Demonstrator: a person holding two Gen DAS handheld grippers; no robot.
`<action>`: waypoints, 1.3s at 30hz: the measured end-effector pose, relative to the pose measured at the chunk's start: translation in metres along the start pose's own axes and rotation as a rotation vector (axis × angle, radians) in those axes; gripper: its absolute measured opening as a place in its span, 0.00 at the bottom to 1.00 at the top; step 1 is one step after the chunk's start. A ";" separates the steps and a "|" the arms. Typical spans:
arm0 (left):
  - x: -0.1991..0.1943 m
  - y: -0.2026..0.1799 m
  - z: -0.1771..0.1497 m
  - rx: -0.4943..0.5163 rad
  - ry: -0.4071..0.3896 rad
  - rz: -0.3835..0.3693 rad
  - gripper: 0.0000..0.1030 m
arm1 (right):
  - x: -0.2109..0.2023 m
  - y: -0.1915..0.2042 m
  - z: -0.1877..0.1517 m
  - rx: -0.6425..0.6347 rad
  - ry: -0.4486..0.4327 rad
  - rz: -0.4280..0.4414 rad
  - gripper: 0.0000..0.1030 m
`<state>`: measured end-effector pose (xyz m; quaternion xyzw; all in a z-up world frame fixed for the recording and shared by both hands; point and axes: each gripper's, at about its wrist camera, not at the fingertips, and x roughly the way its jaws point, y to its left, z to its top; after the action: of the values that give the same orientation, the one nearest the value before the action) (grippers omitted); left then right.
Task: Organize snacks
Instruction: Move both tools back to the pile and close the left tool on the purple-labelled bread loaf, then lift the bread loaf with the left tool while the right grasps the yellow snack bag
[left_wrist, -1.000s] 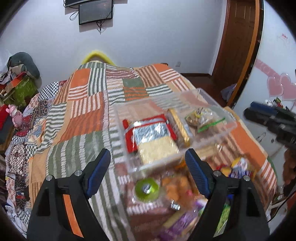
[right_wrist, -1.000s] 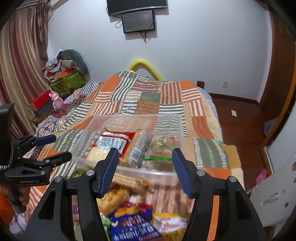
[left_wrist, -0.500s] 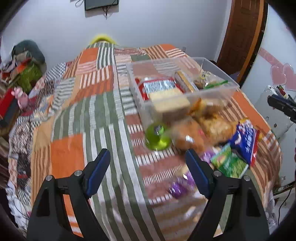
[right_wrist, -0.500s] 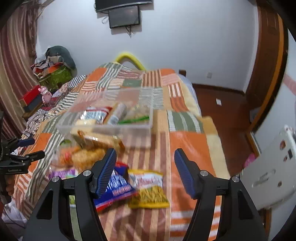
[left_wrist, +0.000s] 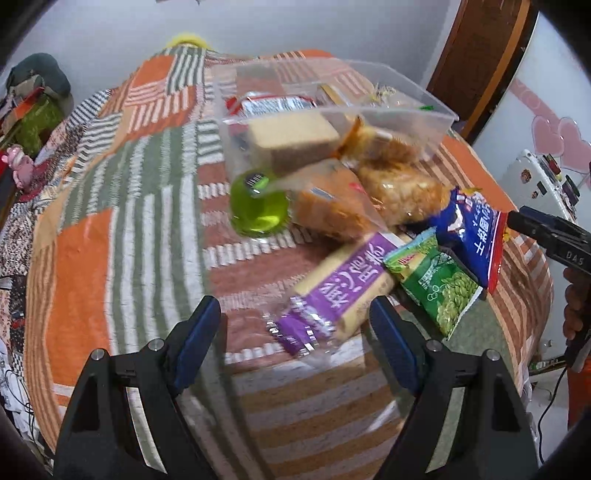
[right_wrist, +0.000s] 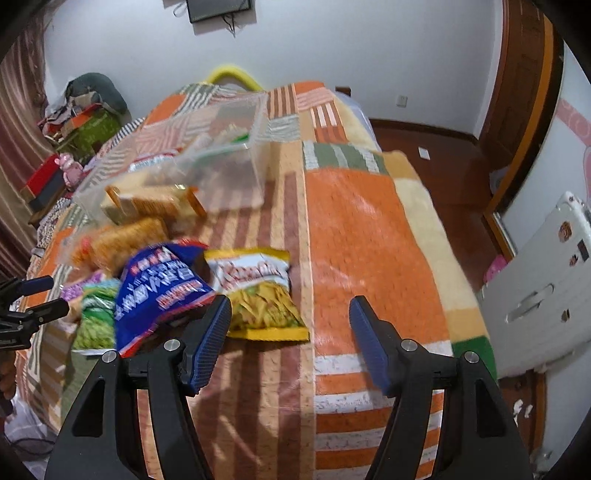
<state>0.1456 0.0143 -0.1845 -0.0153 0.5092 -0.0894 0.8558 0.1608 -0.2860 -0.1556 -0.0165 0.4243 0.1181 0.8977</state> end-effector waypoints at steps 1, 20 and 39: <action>0.004 -0.004 0.001 0.007 0.006 0.000 0.81 | 0.003 -0.002 -0.001 0.009 0.015 0.015 0.61; 0.021 -0.032 -0.002 0.131 -0.048 -0.017 0.72 | 0.026 0.017 0.005 -0.069 0.016 0.044 0.61; 0.000 -0.023 -0.026 0.084 0.006 -0.020 0.60 | -0.021 0.000 -0.028 0.031 0.026 0.132 0.29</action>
<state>0.1200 -0.0069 -0.1940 0.0159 0.5075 -0.1192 0.8532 0.1274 -0.2939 -0.1576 0.0237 0.4379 0.1703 0.8824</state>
